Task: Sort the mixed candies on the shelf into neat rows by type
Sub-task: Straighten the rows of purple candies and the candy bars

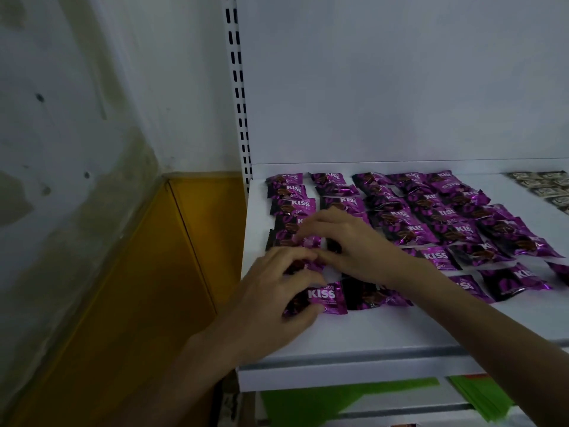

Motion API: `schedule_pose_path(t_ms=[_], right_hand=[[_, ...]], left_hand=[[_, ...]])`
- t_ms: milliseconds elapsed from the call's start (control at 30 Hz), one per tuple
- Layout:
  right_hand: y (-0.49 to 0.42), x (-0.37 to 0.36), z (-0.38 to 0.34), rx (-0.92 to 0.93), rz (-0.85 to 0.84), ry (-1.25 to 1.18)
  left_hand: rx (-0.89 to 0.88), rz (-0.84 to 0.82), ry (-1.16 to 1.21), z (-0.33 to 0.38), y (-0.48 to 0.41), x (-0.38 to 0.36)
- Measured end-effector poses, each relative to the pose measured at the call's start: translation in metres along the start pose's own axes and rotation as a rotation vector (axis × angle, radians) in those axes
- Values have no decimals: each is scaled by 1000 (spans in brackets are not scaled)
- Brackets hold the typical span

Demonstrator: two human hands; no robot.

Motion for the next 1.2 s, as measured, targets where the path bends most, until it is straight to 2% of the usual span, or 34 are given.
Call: schedule_pose_path(t_ms=[100,200,267,333,500,633,733,767,833,900,1033,1200], right_hand=[[0,-1,1,3,-40,6],[-1,4,4,-34,22,-33],[-6,8,11,-77,55,17],[-13,8,19,-131,9,63],[-23,-1,20,-130,-123,101],[-22,-2,26,-124,-104,106],[-16,11,47,-221,-27,155],[-12,14,57,-290,-72,193],[-1,15,73,-458,-276,240],[7,9,82,-539,-405,217],[7,4,83,-547,-393,173],[0,3,81,-530,-391,182]], left_hand=[[19,-9,-29,-2,3,1],[7,4,-46,-1,5,4],[24,23,-37,1,4,5],[44,26,-46,4,0,6],[164,-202,-200,1,-12,2],[179,-292,-220,-2,-12,-4],[177,-280,-203,-3,-13,-5],[182,-273,-183,-3,-14,-4],[201,-260,-157,-4,-20,-3],[222,-262,-160,-6,-28,-3],[288,-245,-52,-12,-53,1],[398,-137,5,-39,-94,7]])
Point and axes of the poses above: each hand's wrist, its own y-axis away from the middle knuckle, its own x-axis out of the back of the hand, z = x × y, the point moved 2 cm from there along -y, towards the middle knuckle, and after that the axes turned 14 degrees about x, right-handed, at the moved point
